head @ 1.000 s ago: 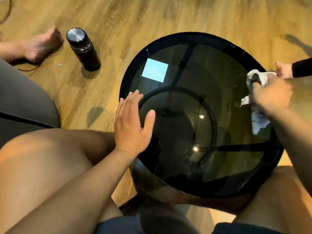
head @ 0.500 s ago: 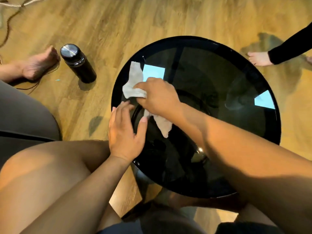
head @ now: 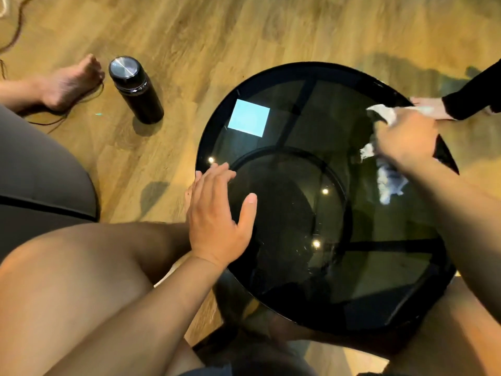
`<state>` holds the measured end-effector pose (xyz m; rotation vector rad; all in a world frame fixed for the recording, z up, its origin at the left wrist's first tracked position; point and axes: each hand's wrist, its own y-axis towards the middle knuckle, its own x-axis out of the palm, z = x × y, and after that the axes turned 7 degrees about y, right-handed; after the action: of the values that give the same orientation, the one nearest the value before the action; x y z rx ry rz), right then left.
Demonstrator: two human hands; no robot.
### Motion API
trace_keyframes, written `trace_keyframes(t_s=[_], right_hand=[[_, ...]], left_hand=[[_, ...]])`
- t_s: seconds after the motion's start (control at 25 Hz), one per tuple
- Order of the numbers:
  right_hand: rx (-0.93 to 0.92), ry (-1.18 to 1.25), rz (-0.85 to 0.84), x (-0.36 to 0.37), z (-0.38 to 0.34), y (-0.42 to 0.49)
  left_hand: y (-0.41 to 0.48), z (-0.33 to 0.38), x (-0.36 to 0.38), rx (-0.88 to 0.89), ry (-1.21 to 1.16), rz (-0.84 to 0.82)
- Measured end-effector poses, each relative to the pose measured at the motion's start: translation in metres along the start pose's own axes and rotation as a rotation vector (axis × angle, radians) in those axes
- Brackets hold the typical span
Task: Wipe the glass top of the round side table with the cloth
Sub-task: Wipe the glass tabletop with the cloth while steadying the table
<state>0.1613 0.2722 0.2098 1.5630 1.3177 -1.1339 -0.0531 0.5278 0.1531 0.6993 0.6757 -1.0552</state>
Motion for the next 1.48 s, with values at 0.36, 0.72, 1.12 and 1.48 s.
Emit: trace_keyframes(t_s=[0.36, 0.72, 1.12, 1.48], right_hand=[[-0.690, 0.113, -0.260, 0.082, -0.210, -0.078], [-0.305, -0.016, -0.056, 0.080, -0.181, 0.067], [-0.019, -0.187, 0.037, 0.005, 0.053, 0.080], [0.256, -0.011, 0.088, -0.008, 0.090, -0.113]], left_hand=[[0.001, 0.001, 0.001, 0.003, 0.014, 0.014], [-0.001, -0.004, 0.004, 0.005, -0.011, 0.012], [0.000, -0.003, 0.001, 0.004, 0.007, -0.022], [0.001, -0.004, 0.003, -0.027, 0.024, -0.044]])
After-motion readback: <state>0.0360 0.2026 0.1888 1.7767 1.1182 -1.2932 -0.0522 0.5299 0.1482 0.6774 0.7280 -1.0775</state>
